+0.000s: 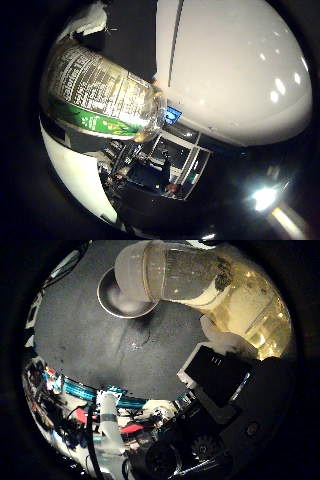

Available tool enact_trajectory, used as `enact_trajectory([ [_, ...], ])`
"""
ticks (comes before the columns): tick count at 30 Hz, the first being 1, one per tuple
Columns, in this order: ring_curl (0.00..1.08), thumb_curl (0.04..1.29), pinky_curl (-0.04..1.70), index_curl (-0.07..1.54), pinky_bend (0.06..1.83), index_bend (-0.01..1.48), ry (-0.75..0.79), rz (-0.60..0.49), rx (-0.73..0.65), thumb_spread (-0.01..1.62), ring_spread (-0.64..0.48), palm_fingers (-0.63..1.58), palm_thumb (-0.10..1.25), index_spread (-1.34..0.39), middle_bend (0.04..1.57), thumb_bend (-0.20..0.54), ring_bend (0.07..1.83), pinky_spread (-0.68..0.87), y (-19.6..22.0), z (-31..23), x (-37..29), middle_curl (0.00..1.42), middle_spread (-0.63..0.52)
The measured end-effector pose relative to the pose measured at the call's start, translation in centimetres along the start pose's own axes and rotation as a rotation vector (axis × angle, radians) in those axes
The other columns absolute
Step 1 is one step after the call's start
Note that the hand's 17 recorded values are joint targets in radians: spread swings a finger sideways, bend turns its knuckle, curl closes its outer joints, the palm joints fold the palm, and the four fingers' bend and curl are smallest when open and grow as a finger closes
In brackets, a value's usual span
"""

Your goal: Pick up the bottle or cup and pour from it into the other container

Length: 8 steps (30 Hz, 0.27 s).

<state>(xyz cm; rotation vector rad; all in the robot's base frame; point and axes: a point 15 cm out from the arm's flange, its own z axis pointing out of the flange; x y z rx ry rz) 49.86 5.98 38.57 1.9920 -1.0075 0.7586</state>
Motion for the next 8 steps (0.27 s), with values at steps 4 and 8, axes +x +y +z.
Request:
enact_trajectory([
  [4, 0.65, 0.96, 0.94, 0.80, 1.20, 1.17, -0.006, 0.004, 0.003, 0.20, -0.18, 1.15, 1.08, -0.22, 1.35, -0.019, 1.45, -0.26, 0.09, -0.10, -0.02, 0.78, -0.13],
  [8, 0.65, 0.96, 0.94, 0.80, 1.20, 1.16, -0.032, 0.005, 0.013, 0.20, -0.18, 1.14, 1.08, -0.22, 1.34, -0.020, 1.45, -0.26, 0.81, -0.52, 0.08, 0.78, -0.13],
])
